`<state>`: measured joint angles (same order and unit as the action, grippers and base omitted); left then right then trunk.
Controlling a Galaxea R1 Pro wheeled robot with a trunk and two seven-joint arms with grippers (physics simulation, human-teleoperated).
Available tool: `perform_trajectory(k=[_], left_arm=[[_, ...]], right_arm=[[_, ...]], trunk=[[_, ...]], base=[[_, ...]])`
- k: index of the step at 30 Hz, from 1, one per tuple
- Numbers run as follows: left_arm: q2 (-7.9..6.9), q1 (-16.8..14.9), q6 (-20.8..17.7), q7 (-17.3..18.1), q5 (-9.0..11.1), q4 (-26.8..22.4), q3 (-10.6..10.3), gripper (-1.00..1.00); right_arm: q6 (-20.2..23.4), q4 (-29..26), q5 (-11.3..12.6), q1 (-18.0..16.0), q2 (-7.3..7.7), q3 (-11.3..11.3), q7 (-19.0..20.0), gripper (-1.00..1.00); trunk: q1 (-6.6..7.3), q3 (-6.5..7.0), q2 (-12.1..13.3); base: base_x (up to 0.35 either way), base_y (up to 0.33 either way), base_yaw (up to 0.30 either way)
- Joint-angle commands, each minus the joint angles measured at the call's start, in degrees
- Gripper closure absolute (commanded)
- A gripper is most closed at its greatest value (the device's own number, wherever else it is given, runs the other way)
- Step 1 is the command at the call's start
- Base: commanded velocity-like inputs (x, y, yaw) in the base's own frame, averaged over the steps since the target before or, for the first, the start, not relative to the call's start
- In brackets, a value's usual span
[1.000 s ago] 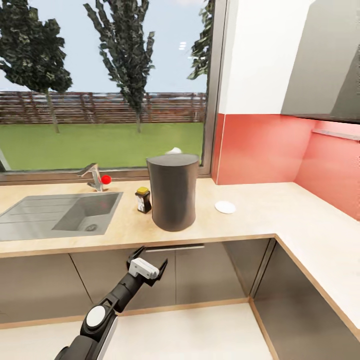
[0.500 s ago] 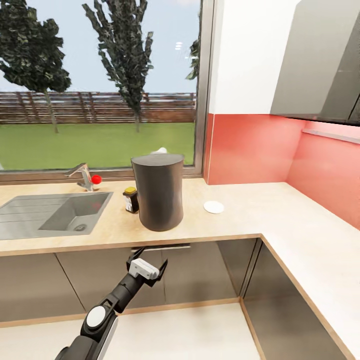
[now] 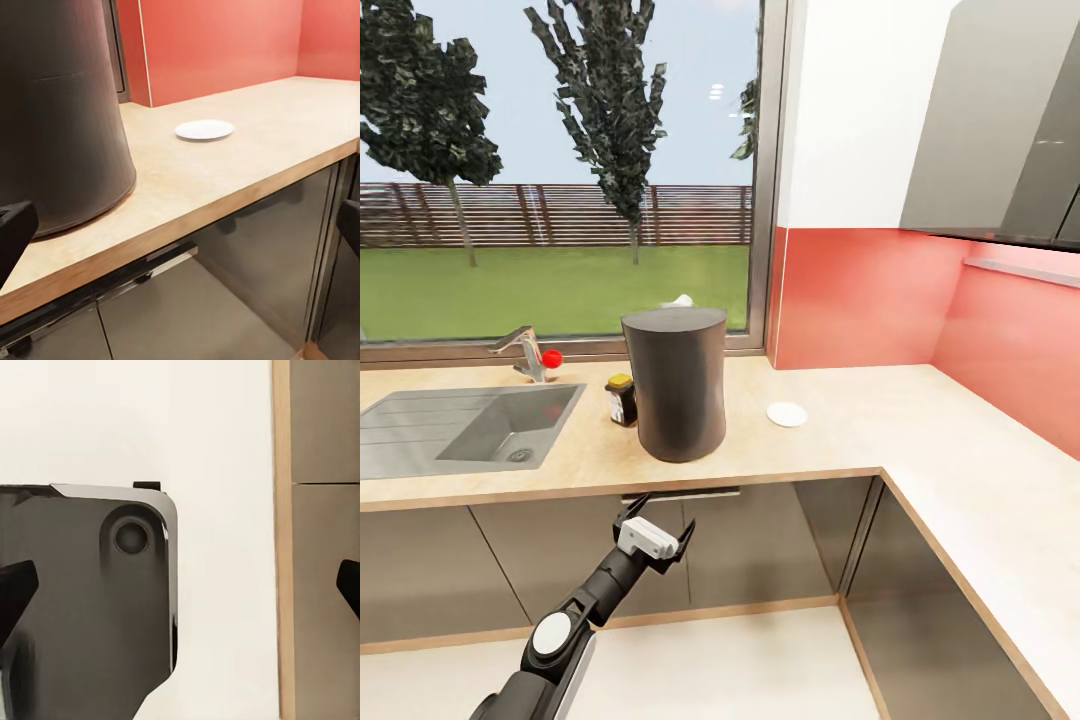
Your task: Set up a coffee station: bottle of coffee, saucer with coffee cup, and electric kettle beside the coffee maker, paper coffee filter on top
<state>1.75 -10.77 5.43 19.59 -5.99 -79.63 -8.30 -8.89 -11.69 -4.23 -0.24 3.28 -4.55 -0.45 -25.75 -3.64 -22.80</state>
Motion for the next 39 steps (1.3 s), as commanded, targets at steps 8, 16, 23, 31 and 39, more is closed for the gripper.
perform_trajectory(k=[8,16,23,31,39], left_arm=[[0.01,0.0,0.3,0.1,-0.6,0.0,0.1,-1.00],[0.01,0.0,0.3,0.0,-0.7,0.0,0.1,-1.00],[0.22,-0.1,0.4,-0.2,-0.6,0.6,0.1,-1.00],[0.27,-0.1,0.4,-0.3,-0.5,0.7,0.4,-1.00],[0.10,-0.1,0.4,-0.4,-0.7,0.7,0.7,-1.00]], right_arm=[[-0.2,0.0,-0.4,0.0,-0.03,-0.4,0.0,-1.00],[-0.2,-2.0,-0.6,0.0,-0.26,-0.1,0.1,-1.00],[-0.1,-15.1,-0.6,0.0,-0.29,0.1,0.2,-1.00],[-0.1,-32.7,-0.4,0.0,-2.01,0.2,0.3,-1.00],[0.0,-53.5,-0.3,0.0,-3.86,0.2,0.1,-1.00]], trunk=[[-0.03,-0.12,-0.1],[-0.03,-0.12,-0.1],[-0.03,-0.12,-0.1],[-0.03,-0.12,-0.1],[-0.03,-0.12,-0.1]], base=[[0.016,0.000,0.000],[0.014,0.000,0.000],[0.001,0.000,0.000],[0.000,0.000,0.000],[0.000,0.000,0.000]])
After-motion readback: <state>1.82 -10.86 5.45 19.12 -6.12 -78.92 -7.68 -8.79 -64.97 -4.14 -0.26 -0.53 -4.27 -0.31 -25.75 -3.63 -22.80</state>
